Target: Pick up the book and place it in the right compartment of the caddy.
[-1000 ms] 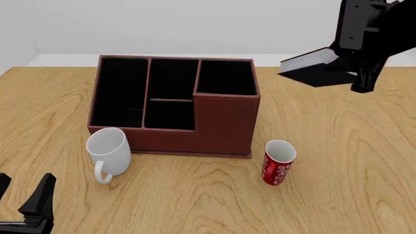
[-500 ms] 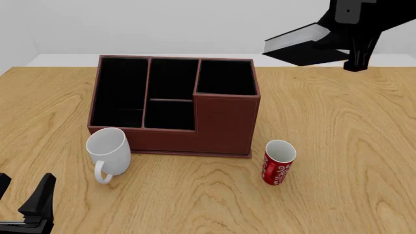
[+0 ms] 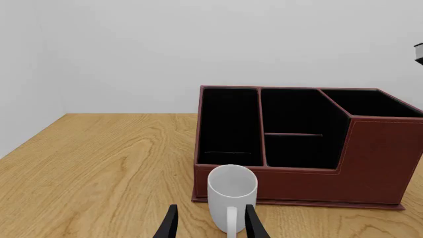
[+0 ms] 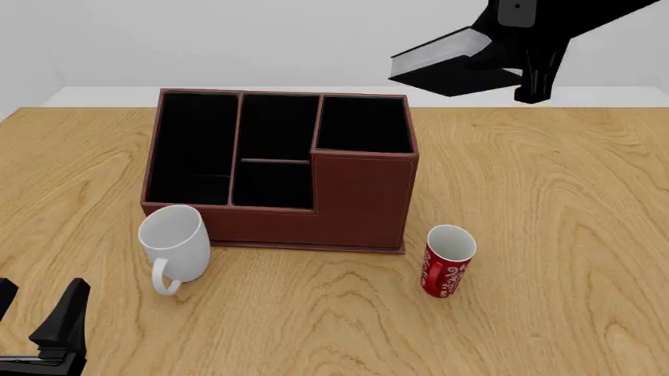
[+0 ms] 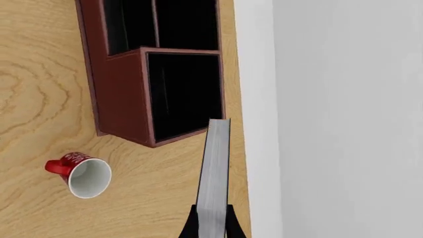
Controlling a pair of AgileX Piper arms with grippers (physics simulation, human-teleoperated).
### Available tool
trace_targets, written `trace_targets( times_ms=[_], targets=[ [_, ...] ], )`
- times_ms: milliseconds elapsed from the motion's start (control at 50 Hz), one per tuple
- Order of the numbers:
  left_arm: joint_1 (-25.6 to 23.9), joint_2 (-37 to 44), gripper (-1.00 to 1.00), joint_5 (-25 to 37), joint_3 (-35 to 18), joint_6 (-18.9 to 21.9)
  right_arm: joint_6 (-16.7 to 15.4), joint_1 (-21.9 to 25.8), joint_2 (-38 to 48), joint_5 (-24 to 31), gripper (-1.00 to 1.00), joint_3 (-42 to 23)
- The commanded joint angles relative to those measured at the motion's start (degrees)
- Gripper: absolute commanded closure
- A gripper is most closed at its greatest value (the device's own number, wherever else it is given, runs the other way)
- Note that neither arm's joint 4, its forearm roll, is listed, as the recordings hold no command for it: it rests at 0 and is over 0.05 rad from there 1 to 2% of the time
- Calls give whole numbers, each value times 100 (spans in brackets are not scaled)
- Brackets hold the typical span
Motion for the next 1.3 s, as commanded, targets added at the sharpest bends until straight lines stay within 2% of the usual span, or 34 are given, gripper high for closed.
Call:
trace_targets(
  times_ms=[20,700,1300],
  targets=[
    [0,0,-100,0,0,0,159,203,156,-75,100,-239],
    [0,0,-100,0,0,0,263,536,687,-186,100,-435],
    [0,0,-100,0,0,0,314,730,839,-375,100,-153]
  ],
)
